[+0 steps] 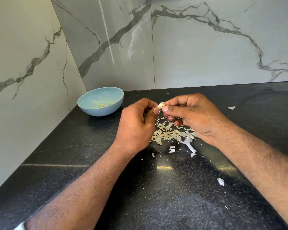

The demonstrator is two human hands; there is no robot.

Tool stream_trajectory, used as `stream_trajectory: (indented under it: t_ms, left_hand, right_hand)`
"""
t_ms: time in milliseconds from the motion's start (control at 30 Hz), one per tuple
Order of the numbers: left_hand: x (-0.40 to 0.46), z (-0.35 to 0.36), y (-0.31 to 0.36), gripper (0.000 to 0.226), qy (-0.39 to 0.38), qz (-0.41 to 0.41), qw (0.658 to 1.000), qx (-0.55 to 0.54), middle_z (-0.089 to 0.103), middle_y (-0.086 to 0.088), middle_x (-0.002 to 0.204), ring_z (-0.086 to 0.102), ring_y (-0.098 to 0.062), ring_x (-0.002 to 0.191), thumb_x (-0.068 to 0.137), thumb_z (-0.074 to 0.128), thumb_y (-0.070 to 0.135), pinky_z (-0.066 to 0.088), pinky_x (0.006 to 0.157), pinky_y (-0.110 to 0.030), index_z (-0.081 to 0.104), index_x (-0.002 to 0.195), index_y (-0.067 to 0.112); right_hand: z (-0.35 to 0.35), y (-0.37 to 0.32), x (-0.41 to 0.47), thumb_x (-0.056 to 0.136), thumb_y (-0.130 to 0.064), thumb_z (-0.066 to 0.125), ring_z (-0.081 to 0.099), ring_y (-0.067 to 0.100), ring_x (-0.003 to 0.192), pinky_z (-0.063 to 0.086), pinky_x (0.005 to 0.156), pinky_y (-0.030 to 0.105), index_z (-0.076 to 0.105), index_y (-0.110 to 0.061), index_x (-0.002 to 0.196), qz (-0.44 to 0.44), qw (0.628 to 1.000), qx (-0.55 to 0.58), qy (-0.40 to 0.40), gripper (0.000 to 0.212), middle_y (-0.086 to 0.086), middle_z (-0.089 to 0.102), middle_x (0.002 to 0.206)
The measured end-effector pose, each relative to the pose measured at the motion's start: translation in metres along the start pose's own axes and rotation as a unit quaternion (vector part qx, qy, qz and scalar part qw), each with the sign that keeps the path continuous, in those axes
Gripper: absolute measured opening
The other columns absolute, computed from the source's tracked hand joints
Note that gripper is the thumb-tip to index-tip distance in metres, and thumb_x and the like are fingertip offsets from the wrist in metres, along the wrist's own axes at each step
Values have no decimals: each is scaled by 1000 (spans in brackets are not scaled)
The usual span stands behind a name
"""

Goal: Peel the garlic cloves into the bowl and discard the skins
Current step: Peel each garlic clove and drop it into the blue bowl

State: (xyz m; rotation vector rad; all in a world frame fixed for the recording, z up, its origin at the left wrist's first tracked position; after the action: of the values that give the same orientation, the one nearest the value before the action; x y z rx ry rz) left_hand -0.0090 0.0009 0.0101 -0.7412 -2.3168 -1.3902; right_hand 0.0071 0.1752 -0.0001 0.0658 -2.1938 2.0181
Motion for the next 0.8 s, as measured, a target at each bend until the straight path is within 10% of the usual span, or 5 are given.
stream_trajectory:
  t_ms: [400,800]
  left_hand:
    - [-2,5,9,13,-1,46,994,95,62,10,77,53,-7,65,105,63,16,43,58,-26,70,95,15]
    - [-4,10,-6,17,-41,-79,985,-145,68,0,73,55,-23,66,108,63,20,49,63,-40,73,94,18]
  right_hand:
    - [1,-10,-4,88,-14,80,66,13,68,52,62,27,82,-16,87,-67,994,-80,39,3,2,77,75]
    - [-11,-4,1,77,-12,87,64,-3,62,52,64,24,79,-16,77,-41,982,-169,69,9,-5,75,72]
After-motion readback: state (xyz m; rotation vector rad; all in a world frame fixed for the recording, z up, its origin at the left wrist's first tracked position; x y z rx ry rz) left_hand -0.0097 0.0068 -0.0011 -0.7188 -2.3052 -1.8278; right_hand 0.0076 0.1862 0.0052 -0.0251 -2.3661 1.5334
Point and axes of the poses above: each hand's wrist, its own x-axis towards the middle knuckle, its own z-axis out of the palm, y = z × x, the point moved 8 cm from there along x, towards the middle knuckle
